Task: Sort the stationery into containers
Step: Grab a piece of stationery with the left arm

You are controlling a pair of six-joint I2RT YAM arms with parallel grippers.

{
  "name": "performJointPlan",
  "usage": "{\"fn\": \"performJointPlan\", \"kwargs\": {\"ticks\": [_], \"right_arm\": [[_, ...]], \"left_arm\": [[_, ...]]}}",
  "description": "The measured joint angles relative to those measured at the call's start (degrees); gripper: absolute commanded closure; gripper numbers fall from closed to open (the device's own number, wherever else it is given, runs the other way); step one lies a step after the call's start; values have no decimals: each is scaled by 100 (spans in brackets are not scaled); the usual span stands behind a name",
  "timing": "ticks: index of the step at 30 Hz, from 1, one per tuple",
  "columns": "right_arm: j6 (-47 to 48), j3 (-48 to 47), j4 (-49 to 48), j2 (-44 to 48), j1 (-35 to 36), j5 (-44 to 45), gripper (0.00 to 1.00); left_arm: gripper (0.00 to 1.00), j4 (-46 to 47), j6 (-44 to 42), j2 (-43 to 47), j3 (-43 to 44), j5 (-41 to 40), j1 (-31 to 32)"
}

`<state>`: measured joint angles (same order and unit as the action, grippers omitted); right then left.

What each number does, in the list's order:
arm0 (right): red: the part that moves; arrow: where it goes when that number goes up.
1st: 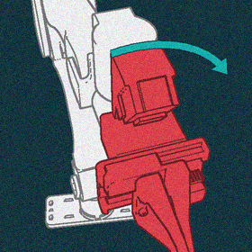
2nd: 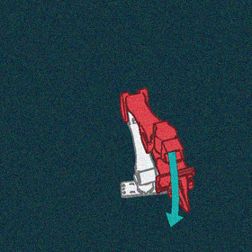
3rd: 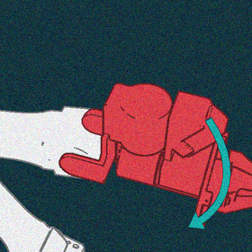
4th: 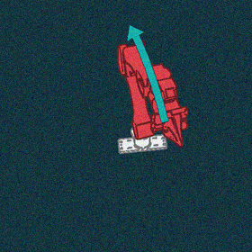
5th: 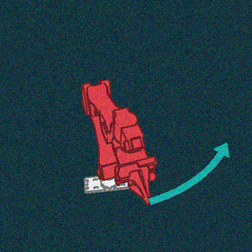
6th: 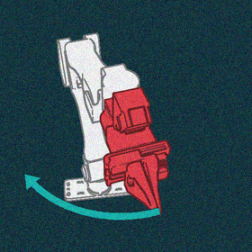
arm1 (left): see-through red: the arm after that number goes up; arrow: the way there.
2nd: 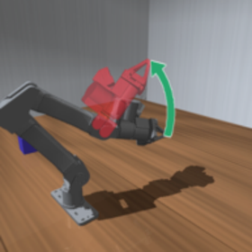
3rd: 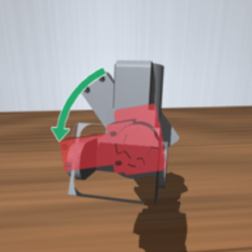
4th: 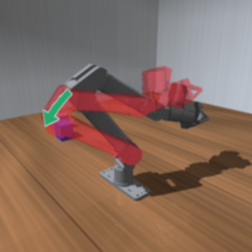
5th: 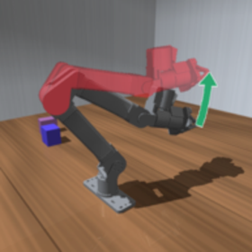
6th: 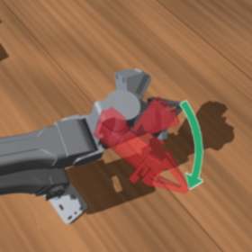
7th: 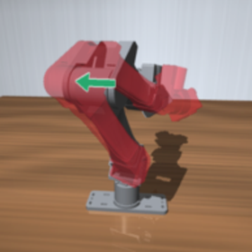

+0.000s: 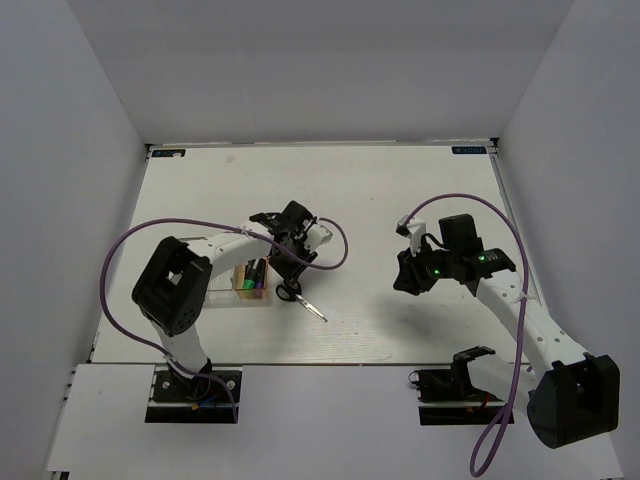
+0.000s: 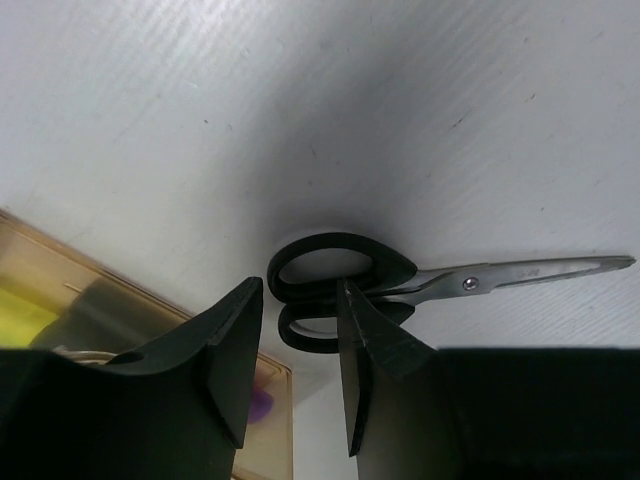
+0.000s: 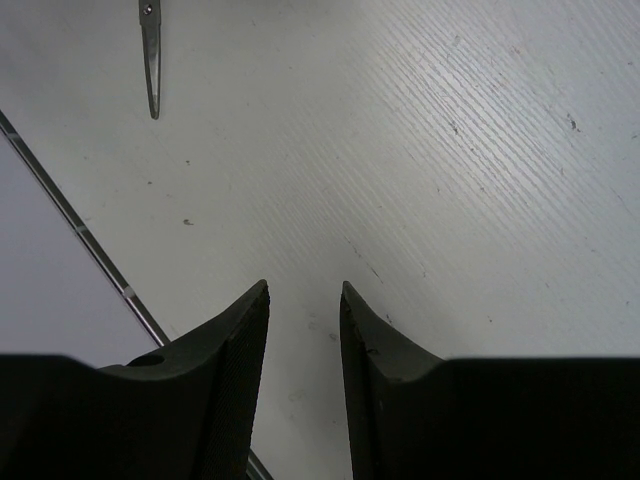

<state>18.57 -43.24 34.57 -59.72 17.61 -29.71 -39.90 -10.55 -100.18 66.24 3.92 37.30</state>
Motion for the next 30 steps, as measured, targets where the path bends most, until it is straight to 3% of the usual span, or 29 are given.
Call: {"fn": "performJointPlan", "kwargs": {"ticks": [16,20,21,22,25,30], "right_arm": [[11,0,2,-17,-31,-4,62],[13,0,2,-44,-35,-2,62],[13,0,2,-50,-35,-2,62],[15,0,2,-55,-35,-2,62],[17,0,4,-66,-35,-4,62],[20,0,4,-66,-37,-4,59]], "left_arm": [[54,278,-120,-214,-278,-114,-44],[75,299,-118,-214,-278,-122,-44],[87,306,-125,-214,-278,-125,-44],[92,310,-107,-214,-278,-131,-46],[99,332,-127,-216,-280,-142,-37],[100,323,-94,-190,-278,-186,39]]}}
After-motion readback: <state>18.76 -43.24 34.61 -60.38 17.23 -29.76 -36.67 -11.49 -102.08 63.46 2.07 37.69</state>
